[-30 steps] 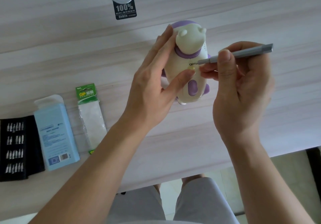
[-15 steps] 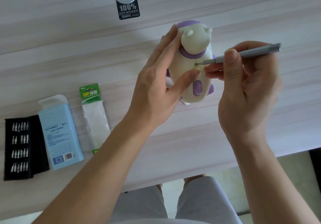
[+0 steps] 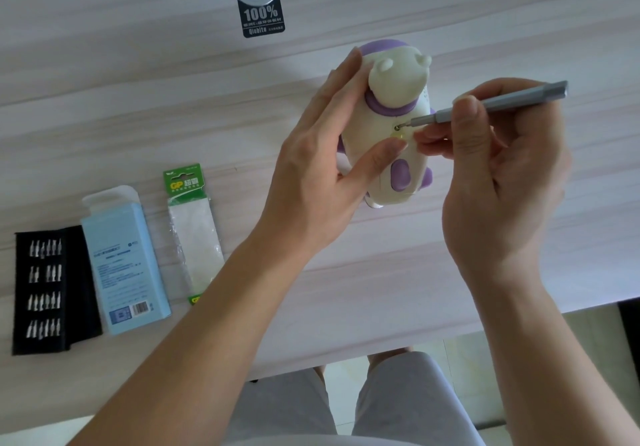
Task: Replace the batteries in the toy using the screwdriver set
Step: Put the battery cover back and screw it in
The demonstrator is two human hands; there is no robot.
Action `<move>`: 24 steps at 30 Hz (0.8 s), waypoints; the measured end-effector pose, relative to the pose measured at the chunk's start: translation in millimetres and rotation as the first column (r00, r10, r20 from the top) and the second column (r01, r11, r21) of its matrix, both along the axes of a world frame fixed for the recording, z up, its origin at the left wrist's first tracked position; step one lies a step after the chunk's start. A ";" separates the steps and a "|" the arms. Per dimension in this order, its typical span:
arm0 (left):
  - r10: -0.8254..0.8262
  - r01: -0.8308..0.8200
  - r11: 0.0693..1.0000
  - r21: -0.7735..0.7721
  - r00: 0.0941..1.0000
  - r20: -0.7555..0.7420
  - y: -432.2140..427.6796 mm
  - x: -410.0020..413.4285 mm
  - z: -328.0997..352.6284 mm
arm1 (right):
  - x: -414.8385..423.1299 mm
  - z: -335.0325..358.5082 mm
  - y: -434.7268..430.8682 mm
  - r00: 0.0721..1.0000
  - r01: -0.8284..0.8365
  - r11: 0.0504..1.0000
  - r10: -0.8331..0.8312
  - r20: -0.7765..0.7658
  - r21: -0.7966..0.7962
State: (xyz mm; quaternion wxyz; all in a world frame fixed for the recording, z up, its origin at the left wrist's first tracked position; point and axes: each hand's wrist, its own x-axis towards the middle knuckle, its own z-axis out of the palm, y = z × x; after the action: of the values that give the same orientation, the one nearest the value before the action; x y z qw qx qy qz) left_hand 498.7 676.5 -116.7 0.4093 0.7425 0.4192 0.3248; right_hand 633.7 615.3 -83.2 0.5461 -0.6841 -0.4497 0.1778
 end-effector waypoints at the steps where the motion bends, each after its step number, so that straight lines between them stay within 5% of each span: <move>1: 0.003 -0.003 1.000 -0.001 1.000 0.000 0.3 -0.2 0.1 | 0.3 0.2 0.0 1.000 -0.004 1.000 0.004 0.008 0.000; 15: 0.021 -0.021 1.000 0.003 1.000 0.013 0.0 1.1 3.2 | 13.4 19.9 1.6 0.940 -0.157 0.978 0.190 0.285 -0.135; 24: 0.023 -0.023 1.000 0.003 1.000 0.013 1.5 0.3 5.3 | 12.2 22.7 1.4 0.940 -0.149 0.978 0.186 0.285 -0.149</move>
State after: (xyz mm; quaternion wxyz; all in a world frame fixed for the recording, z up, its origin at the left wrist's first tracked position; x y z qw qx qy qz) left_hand 499.1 678.0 -111.4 0.4072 0.7360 0.4246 0.3349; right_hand 646.0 616.7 -60.5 0.4110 -0.6951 -0.5714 0.1464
